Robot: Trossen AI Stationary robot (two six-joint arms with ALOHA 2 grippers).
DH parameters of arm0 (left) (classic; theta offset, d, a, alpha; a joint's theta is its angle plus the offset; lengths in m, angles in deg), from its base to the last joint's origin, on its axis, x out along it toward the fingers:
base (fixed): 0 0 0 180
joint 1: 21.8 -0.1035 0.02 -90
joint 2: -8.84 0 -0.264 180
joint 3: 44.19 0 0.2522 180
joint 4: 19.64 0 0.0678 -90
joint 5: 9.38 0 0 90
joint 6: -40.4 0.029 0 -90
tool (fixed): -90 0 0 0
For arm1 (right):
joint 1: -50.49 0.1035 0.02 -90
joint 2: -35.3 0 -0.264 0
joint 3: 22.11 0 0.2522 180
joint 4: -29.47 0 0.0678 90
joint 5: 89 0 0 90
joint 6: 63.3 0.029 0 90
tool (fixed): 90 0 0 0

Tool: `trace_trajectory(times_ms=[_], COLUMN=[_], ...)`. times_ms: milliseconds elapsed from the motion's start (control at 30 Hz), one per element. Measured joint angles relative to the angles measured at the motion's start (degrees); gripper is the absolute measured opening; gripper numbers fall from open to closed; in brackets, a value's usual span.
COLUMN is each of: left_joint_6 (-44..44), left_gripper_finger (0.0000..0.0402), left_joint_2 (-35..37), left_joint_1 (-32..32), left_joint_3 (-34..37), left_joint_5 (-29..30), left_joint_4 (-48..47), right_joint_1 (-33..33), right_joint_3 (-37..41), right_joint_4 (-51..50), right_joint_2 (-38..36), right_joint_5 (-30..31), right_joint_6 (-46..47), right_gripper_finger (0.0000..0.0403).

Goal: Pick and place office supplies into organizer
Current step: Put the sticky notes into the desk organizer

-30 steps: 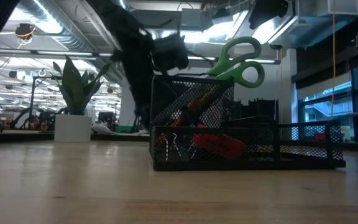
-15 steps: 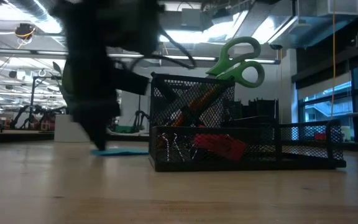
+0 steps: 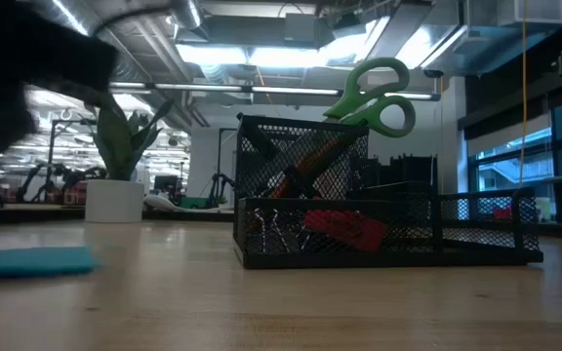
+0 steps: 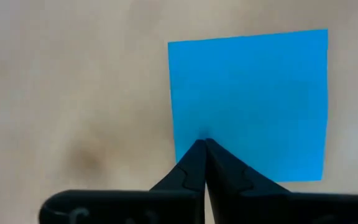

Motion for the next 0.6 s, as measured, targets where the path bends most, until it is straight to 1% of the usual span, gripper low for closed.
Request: trace_trajectory(times_ms=[100, 200, 267, 400, 500, 600], left_joint_6=[0.2, 1.7, 2.6, 5.0, 8.0, 11.5], left_gripper_finger=[0.0002, 0.0002, 0.0003, 0.0002, 0.0003, 0.0002], left_joint_2=[-0.3, -0.4, -0.7, -1.7, -2.2, -2.6], left_joint_1=[3.1, 4.9, 5.4, 4.9, 4.1, 3.1], left_joint_3=[-1.3, -1.4, -1.4, -1.6, -1.7, -1.6], left_joint_5=[-3.0, -4.1, -4.1, -4.1, -3.3, 1.1], left_joint_4=[3.3, 8.5, 11.7, 14.1, 16.4, 19.7], right_joint_1=[0.0, 0.0, 0.0, 0.0, 0.0, 0.0], right_joint_3=[0.0, 0.0, 0.0, 0.0, -0.1, -0.1], right_joint_4=[1.6, 3.6, 4.8, 7.1, 8.9, 10.8], right_joint_2=[0.0, 0.0, 0.0, 0.2, 1.3, 3.4], right_joint_5=[0.0, 0.0, 0.0, 0.0, 1.1, 1.2], right_joint_6=[0.0, -0.1, -0.1, -0.1, -0.1, -0.1], right_gripper_finger=[0.0139, 0.0139, 0.0139, 0.0139, 0.0139, 0.0139])
